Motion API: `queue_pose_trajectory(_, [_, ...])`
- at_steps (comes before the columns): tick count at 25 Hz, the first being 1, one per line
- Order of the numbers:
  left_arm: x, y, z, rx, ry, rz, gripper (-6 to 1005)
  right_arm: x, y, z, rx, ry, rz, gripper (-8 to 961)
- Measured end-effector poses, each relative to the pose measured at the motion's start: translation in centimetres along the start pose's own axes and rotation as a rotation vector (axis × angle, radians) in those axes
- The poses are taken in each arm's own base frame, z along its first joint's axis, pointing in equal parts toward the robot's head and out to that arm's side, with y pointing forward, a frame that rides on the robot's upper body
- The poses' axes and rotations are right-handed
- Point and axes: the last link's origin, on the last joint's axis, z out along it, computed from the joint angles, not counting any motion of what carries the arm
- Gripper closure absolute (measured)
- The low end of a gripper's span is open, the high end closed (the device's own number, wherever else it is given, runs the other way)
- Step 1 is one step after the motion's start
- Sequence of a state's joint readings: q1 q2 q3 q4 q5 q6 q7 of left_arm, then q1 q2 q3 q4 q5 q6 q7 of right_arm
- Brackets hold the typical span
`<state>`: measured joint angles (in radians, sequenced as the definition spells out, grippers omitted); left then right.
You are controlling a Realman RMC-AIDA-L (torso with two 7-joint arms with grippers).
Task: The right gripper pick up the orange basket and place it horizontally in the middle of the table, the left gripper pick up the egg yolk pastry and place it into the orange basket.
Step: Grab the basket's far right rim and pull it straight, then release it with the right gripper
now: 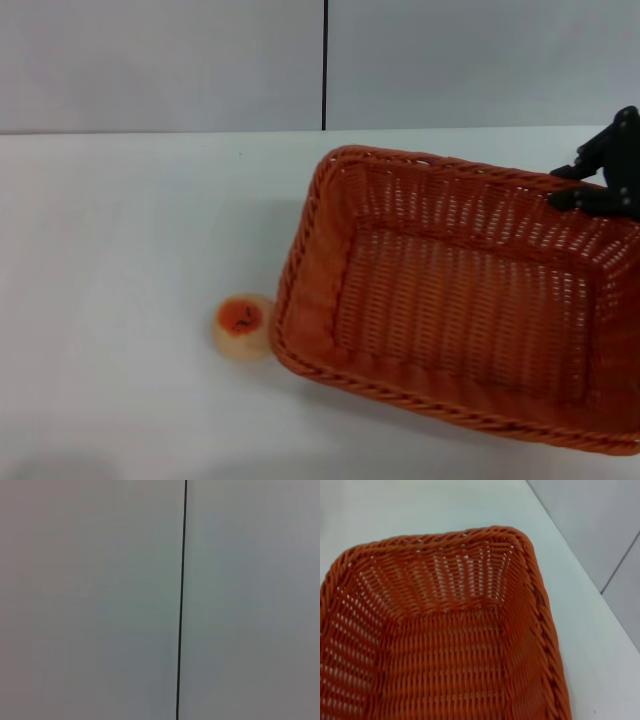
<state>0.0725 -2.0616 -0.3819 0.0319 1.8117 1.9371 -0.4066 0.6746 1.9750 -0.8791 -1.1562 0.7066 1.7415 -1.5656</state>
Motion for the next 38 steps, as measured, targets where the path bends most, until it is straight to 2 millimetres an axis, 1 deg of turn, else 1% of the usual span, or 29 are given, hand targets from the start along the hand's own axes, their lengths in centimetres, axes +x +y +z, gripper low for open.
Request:
queue_pose_trajectory(5, [0.0, 0.1, 0.3, -0.007, 0.011, -0.004, 185, 0.3, 0.3, -0.7, 0.041, 0.046, -0.068, 758])
queue_pose_trajectory(7, [0.0, 0.2, 0.4, -0.009, 0.013, -0.005, 185, 0.3, 0.4, -0.7, 0.052, 0.048, -0.11, 758])
queue_pose_trajectory(11, [0.0, 0.2, 0.6, -0.012, 0.017, -0.006, 185, -0.2, 0.4, -0.1, 0.049, 0.023, -0.178, 758])
queue_pose_trajectory(14, [0.0, 0.2, 0.6, -0.014, 0.017, -0.004, 185, -1.0, 0.5, 0.8, 0.031, -0.015, -0.242, 758])
queue_pose_trajectory(19, [0.1, 0.1, 0.2, -0.006, 0.014, 0.001, 185, -1.4, 0.2, 1.8, 0.001, -0.037, -0.267, 757])
queue_pose_trajectory(22, [0.1, 0.1, 0.2, -0.006, 0.014, 0.001, 185, -1.4, -0.2, 2.2, 0.008, -0.042, -0.265, 757])
queue_pose_trajectory(24, [0.3, -0.1, -0.3, 0.003, 0.009, 0.009, 185, -1.3, -0.4, 2.4, 0.018, -0.045, -0.257, 757])
queue_pose_trajectory(28, [0.4, -0.3, -0.3, 0.01, 0.015, 0.014, 185, -1.4, -0.7, 2.9, 0.037, -0.056, -0.25, 757])
queue_pose_trajectory(29, [0.4, -0.3, -0.3, 0.009, 0.017, 0.014, 185, -1.6, -0.8, 3.3, 0.032, -0.073, -0.25, 757])
queue_pose_trajectory(38, [0.4, -0.2, -0.1, 0.005, 0.023, 0.012, 186, -2.4, -1.5, 4.6, 0.024, -0.098, -0.256, 757])
